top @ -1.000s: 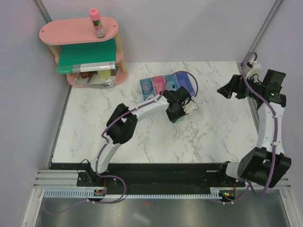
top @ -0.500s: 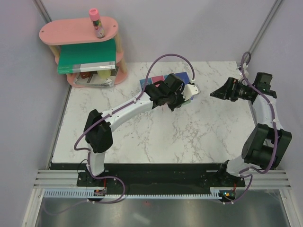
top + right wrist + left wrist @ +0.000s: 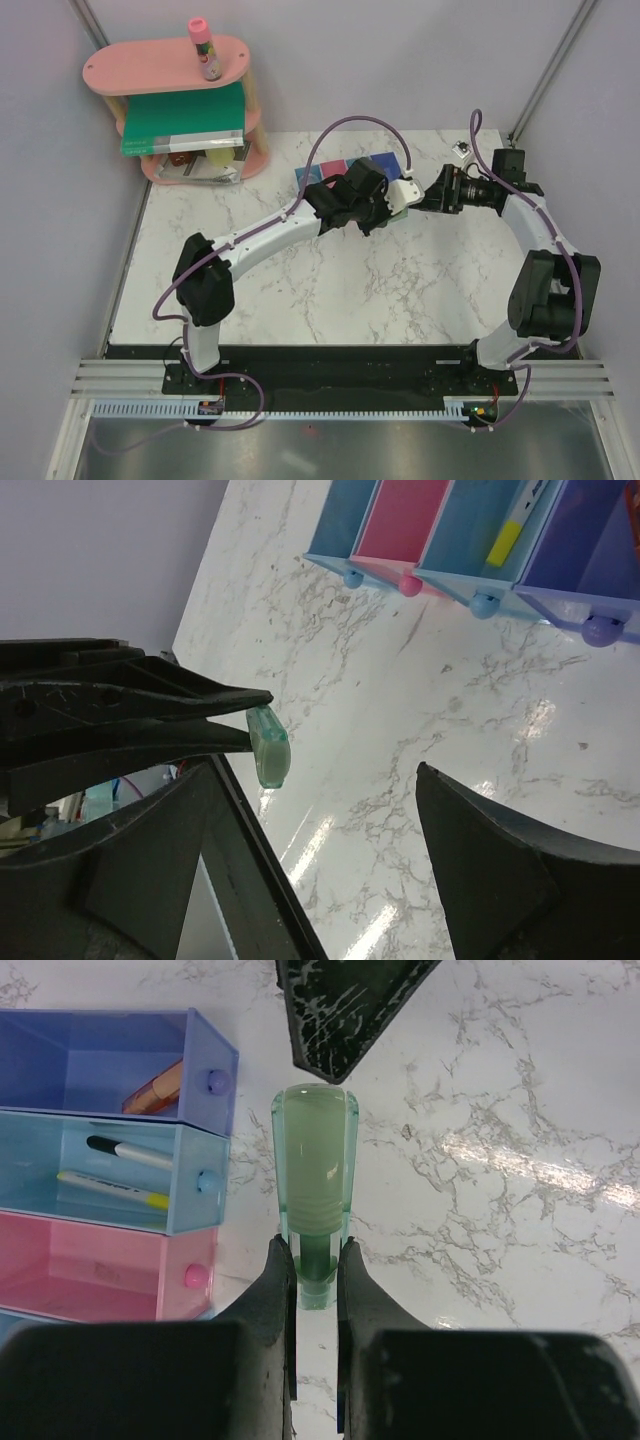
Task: Sort the stationery into containers
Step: Place the pen in the storage box.
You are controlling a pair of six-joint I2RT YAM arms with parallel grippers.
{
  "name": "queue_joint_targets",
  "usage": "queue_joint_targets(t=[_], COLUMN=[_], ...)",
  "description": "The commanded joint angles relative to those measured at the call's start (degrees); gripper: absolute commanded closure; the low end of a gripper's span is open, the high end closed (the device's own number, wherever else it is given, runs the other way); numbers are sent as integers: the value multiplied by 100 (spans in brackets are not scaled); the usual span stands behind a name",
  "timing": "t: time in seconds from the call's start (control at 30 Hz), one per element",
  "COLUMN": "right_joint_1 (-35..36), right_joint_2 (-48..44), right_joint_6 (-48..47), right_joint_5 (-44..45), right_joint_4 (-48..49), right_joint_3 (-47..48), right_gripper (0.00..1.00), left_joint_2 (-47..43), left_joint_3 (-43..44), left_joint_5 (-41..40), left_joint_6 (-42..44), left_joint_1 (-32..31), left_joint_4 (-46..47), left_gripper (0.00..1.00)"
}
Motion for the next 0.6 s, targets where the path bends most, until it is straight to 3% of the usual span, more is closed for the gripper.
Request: queue_joint_targets(t=[0.0,0.07,0.17,0.27,0.57], right_joint_1=[113,157,297,403,623], right_joint_2=[477,707,1164,1428,1376], right_joint_6=[175,-236,-1642,-2267,-2515], right_joint_5=[-632,-861,-861,-897,-747], right_joint_4=[-6,-696,-2241,-3045,-3390], right_joint_3=[307,632,1317,1670,1591], right_gripper=[11,13,13,13,13], left_joint_2=[-303,-391,-540,-611,-892], left_joint_3=[-126,-293,-583,-671,-1075], left_joint_5=[181,164,111,23,-179], left_joint_6=[278,533,902,1227,2212], left_joint_1=[-68,-103,-147,-182,-270], left_joint_4=[317,457,712,721,721], left_gripper=[98,98,98,98,98])
